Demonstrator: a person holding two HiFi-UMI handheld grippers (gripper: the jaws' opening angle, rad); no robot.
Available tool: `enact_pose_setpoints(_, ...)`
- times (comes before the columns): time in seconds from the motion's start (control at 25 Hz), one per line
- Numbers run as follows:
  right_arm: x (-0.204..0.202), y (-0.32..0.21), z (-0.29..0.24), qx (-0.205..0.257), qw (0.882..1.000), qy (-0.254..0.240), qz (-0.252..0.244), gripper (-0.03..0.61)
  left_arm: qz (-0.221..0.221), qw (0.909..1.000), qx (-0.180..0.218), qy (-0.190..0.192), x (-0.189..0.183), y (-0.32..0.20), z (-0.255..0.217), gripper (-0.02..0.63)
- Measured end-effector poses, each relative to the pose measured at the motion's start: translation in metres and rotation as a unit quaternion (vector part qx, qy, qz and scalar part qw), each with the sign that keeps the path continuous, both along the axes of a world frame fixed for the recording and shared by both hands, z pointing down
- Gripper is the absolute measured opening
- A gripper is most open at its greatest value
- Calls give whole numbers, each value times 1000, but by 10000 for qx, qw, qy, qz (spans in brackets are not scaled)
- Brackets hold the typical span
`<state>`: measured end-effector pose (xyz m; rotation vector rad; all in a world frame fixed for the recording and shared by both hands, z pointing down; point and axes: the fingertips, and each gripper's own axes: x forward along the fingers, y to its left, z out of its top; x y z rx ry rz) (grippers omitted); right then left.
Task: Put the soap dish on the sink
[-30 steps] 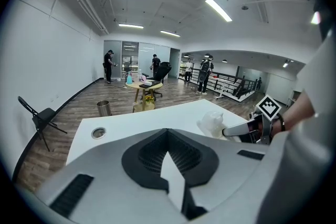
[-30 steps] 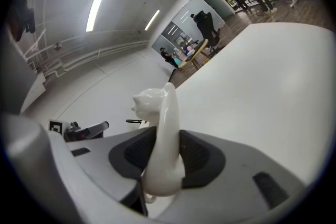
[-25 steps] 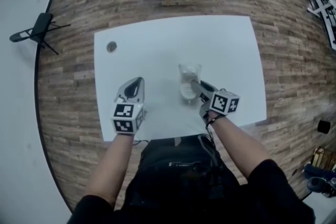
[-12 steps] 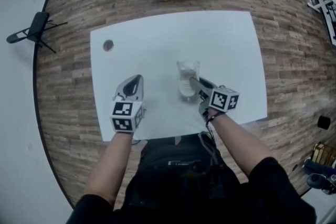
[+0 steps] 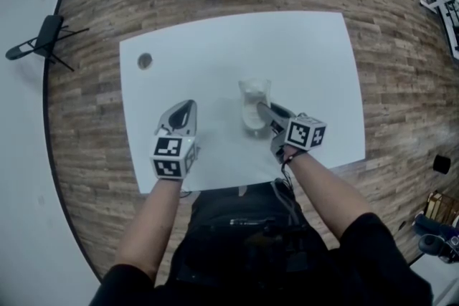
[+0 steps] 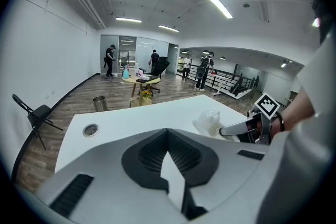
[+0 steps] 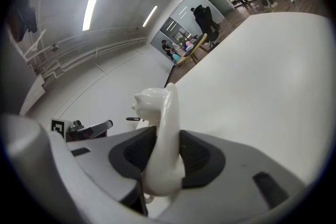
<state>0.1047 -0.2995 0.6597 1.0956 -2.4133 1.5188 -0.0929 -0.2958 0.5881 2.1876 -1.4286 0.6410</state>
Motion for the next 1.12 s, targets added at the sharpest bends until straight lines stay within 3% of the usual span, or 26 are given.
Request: enact_pose_setpoints(1.12, 5, -5, 17, -197, 9995, 84, 211, 153, -40, 10000, 6, 77, 0, 4, 0, -11)
